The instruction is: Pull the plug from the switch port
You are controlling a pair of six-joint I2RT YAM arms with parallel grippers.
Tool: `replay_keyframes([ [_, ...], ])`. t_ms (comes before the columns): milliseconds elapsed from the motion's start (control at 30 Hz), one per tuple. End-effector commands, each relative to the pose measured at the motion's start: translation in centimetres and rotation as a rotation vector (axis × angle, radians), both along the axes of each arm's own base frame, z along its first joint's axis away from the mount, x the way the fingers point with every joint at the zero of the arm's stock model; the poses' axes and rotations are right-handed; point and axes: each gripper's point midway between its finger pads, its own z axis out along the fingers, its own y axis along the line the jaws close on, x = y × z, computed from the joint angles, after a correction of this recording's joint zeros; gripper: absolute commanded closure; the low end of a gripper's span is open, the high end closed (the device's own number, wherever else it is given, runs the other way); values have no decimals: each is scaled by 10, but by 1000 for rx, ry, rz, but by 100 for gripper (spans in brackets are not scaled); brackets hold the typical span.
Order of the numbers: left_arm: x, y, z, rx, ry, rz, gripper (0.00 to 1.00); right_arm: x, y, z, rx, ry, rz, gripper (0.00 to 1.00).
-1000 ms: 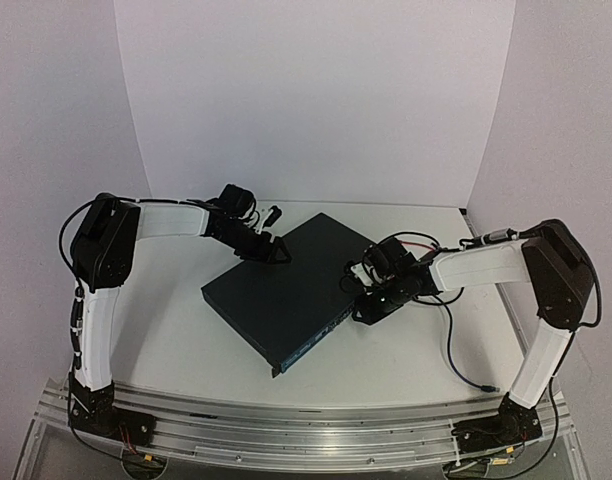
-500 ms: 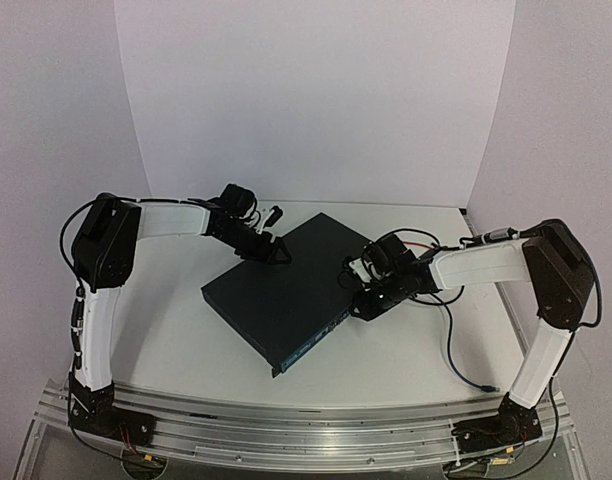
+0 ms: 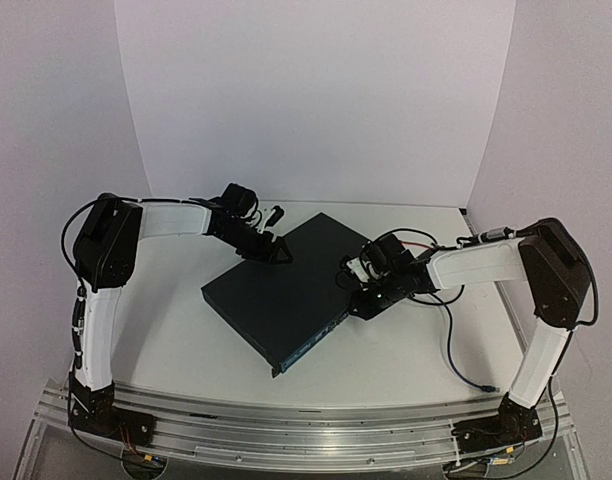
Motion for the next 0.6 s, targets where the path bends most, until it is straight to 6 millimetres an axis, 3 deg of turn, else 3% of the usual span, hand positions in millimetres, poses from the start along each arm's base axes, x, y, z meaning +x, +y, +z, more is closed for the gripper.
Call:
replay_keyframes([
  [0, -9, -1, -19, 43, 61, -17, 18, 2, 6, 4, 6, -27, 55, 80],
  [567, -9, -2, -20, 49, 59, -16, 18, 17, 7, 5, -36, -105, 57, 83],
])
